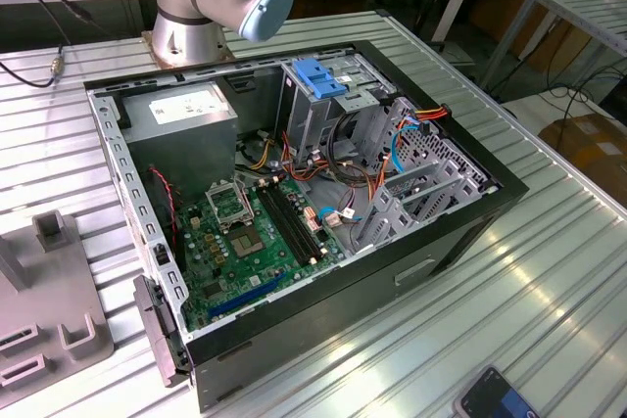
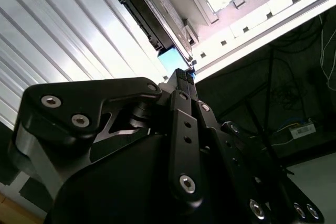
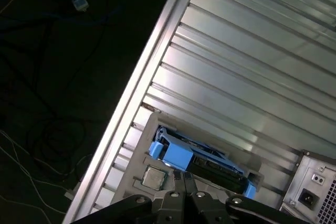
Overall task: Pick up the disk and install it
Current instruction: 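Pick up the disk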
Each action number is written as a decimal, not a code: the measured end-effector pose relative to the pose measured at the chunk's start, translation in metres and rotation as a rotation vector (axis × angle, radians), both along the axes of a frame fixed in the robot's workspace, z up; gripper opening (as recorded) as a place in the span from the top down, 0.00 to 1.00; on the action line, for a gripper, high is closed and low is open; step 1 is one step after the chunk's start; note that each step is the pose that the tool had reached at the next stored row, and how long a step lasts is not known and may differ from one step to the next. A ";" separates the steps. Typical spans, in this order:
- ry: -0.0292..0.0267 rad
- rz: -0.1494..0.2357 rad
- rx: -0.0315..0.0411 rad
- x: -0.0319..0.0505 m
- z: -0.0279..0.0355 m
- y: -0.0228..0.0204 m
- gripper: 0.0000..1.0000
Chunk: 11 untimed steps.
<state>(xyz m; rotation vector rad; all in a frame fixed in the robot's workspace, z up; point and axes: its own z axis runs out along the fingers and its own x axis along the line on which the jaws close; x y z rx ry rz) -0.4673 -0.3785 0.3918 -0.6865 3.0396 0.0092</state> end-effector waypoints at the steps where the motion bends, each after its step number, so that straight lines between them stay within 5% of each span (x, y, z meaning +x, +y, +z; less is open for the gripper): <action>1: 0.0000 0.006 -0.0002 0.0000 0.0000 0.0000 0.90; 6: 0.0004 0.061 -0.0006 0.0000 0.0000 0.0000 0.90; 11: 0.0004 0.158 -0.0007 0.0001 0.0000 0.0000 0.90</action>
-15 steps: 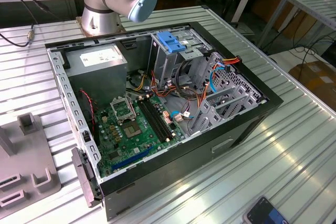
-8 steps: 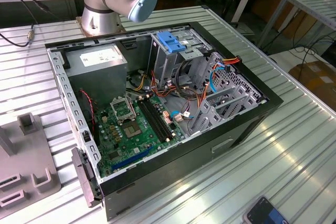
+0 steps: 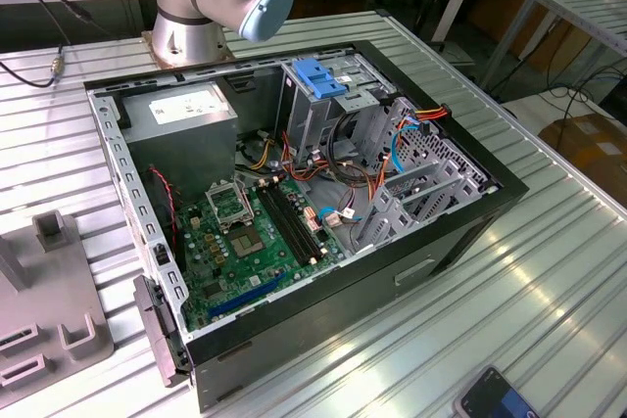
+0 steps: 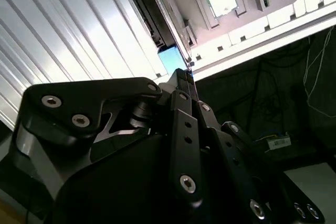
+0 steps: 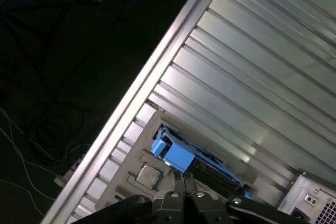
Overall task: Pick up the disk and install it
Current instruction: 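Pick up the disk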
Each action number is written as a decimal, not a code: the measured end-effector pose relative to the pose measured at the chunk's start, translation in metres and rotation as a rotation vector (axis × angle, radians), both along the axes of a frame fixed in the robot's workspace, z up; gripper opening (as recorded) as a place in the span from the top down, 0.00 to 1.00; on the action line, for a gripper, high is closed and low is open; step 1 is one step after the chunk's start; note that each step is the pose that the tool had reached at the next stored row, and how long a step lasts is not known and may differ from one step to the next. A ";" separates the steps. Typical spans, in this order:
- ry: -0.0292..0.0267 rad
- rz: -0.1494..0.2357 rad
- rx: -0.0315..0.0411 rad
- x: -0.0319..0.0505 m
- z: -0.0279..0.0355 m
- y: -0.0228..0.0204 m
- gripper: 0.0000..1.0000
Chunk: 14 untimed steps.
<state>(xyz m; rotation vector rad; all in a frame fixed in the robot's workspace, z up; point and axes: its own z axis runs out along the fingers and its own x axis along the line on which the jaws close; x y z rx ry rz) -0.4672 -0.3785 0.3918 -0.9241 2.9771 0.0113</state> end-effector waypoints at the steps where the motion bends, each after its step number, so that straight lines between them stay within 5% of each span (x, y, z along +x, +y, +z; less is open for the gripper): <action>1: 0.0001 0.016 0.0000 0.0000 0.0000 0.0000 0.90; 4: 0.0000 0.123 0.0000 0.0000 0.0000 0.0000 0.90; 14: -0.0001 0.319 0.0000 0.0000 -0.0002 0.0000 0.90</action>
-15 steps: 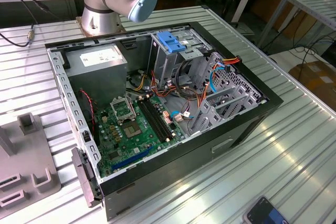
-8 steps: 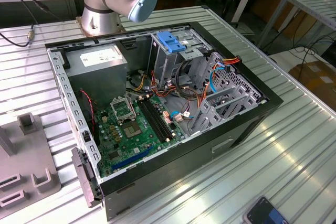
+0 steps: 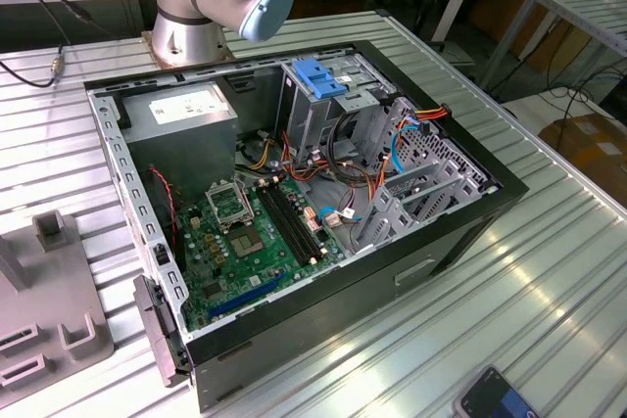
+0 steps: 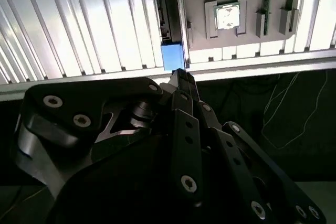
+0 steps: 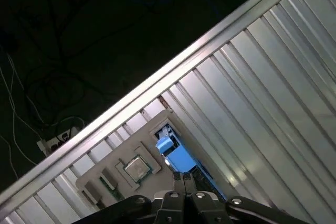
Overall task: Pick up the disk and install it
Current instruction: 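Pick up the disk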
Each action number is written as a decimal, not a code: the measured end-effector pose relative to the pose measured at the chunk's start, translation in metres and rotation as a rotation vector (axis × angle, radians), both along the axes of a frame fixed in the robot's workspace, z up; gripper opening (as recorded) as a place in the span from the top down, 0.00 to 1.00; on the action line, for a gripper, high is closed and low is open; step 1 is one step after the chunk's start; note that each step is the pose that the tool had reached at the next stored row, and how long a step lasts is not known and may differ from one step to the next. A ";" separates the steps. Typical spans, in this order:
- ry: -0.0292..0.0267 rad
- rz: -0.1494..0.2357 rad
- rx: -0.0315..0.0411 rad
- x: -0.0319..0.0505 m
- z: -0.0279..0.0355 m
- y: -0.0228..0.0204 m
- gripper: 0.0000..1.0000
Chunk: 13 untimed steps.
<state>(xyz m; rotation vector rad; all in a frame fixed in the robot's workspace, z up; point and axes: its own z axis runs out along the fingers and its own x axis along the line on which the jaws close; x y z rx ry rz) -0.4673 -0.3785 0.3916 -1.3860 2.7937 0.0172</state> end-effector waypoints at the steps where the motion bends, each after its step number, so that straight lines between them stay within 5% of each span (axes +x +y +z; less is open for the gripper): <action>1: 0.0000 0.017 0.0000 0.0000 0.0000 0.0000 0.90; 4: 0.0001 0.111 0.0000 0.0000 -0.0003 0.0000 0.90; 13: 0.0000 0.274 0.0000 0.0003 -0.0008 0.0000 0.90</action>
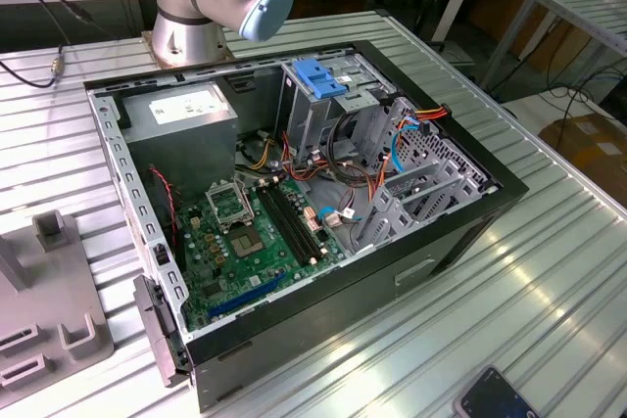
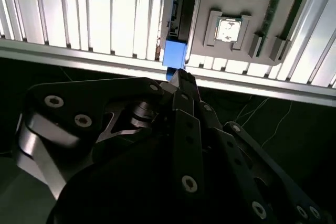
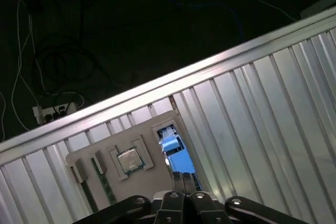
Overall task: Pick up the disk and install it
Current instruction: 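Pick up the disk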
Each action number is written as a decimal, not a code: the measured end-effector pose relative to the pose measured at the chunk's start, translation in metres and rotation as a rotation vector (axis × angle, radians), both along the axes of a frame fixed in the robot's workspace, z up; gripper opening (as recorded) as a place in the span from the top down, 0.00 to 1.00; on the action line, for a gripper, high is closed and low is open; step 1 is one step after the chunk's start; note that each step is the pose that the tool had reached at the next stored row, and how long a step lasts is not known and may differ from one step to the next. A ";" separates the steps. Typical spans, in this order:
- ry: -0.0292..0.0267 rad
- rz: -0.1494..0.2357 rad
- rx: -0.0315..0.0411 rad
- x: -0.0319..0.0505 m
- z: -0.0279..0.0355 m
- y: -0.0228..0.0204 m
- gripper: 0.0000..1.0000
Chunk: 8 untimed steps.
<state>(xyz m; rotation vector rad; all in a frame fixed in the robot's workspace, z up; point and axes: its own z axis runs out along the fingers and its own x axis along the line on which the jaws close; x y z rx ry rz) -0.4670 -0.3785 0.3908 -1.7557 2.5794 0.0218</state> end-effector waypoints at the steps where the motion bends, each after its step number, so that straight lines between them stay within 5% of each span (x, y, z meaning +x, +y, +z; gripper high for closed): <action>1: 0.0000 0.016 0.0000 0.0000 0.0000 0.0000 0.90; 8: 0.0000 0.128 -0.0004 0.0001 -0.0005 0.0000 0.90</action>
